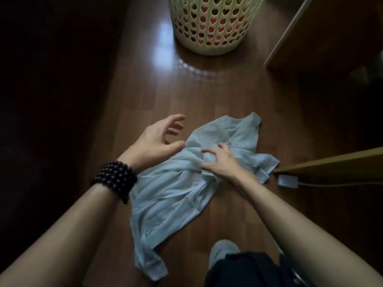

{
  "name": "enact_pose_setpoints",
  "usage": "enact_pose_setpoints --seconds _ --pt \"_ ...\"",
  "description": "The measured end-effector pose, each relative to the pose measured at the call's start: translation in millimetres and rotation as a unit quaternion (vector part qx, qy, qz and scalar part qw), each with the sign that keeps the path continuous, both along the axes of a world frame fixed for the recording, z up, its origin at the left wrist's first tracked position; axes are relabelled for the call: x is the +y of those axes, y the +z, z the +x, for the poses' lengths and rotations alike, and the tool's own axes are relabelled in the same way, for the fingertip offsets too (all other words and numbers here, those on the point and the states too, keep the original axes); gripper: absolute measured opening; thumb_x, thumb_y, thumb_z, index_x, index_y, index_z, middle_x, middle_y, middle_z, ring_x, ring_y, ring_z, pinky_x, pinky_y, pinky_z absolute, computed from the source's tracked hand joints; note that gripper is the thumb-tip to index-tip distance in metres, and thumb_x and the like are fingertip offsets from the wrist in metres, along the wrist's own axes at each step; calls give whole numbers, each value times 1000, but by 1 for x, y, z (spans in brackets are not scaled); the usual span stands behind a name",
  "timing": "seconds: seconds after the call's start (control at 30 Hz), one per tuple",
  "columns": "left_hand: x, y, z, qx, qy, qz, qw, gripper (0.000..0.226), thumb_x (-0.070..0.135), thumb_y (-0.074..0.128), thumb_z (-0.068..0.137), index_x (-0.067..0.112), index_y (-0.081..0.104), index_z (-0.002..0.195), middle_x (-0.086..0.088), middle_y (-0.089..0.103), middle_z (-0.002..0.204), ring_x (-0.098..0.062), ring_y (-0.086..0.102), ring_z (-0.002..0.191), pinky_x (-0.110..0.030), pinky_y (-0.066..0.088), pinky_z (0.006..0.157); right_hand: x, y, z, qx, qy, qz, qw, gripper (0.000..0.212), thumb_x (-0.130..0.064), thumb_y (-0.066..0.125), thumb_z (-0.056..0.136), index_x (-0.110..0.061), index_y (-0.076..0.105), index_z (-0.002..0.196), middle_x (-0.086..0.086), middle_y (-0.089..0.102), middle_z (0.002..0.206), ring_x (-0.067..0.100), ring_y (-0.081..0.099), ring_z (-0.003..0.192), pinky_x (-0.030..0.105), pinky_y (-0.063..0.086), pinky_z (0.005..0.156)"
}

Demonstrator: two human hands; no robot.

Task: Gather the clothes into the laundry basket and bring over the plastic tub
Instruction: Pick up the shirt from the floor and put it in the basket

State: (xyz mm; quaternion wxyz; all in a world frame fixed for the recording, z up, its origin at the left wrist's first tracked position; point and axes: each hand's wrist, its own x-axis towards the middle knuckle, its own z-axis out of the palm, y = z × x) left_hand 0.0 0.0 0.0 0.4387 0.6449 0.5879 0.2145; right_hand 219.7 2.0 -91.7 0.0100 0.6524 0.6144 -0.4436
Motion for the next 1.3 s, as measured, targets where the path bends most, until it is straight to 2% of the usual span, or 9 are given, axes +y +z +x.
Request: enact_pose_setpoints --seconds 0.13,0.27,0.33,0.53,0.7,0.8,0.93,1.07,1.3 --pt "8 -34 4 55 -48 -27 997 63 26 68 83 26 45 142 6 62 126 -8 60 114 -28 54 91 0 -51 -1 -157 129 -48 978 87 -33 74 85 -35 26 157 20 3 165 44 11 152 51 24 122" --pt "17 -31 -3 15 -6 -23 1000 61 27 69 83 30 46 140 10 63 123 -2 61 111 -21 53 85 -6 -62 10 -120 110 -36 986 20 -15 61 91 -14 68 109 24 61 128 37 61 119 32 47 91" --pt "10 -13 -7 -12 15 -34 999 60 29 69 82 33 47 138 12 63 121 2 61 111 -20 54 85 0 -36 13 -83 61 6 995 14 -6 56 89 -3 69 91 25 70 104 36 66 102 36 46 83" --pt "5 111 -1 1 13 -54 998 79 43 72 73 45 35 142 17 49 137 -1 52 124 -25 51 94 24 188 -1 145 -169 88 971 26 4 49 83 -7 58 61 17 59 66 17 49 66 33 38 61" --pt "49 269 29 45 -106 -76 990 116 58 80 54 44 17 151 7 16 162 -7 11 150 -32 19 120 44 430 -6 446 -299 12 843 38 -9 42 86 11 51 55 17 48 61 31 45 59 32 40 57" --pt "86 360 48 4 -62 -68 996 59 35 70 68 27 61 125 10 59 131 8 50 121 -25 43 103 65 527 5 511 -348 -74 783 63 -11 38 100 -10 73 47 2 69 57 12 69 55 21 57 56" --pt "147 464 46 -129 92 -41 987 24 8 64 78 24 67 95 11 71 95 -3 63 91 -21 52 83 116 603 16 409 -323 57 851 22 -24 52 88 -10 66 79 8 65 78 17 61 77 35 50 69" --pt "215 535 44 -240 147 -60 958 23 9 61 81 31 70 83 17 74 80 3 67 79 -18 56 74 179 634 8 292 -265 36 918 29 -22 63 97 -20 61 126 11 63 128 21 62 120 45 51 104" --pt "343 560 25 -300 123 -114 939 37 -8 45 91 27 59 93 26 74 74 5 71 73 -15 55 66 310 659 -28 438 -304 -28 845 76 -34 69 85 -33 35 153 2 58 144 23 59 132 54 47 109"
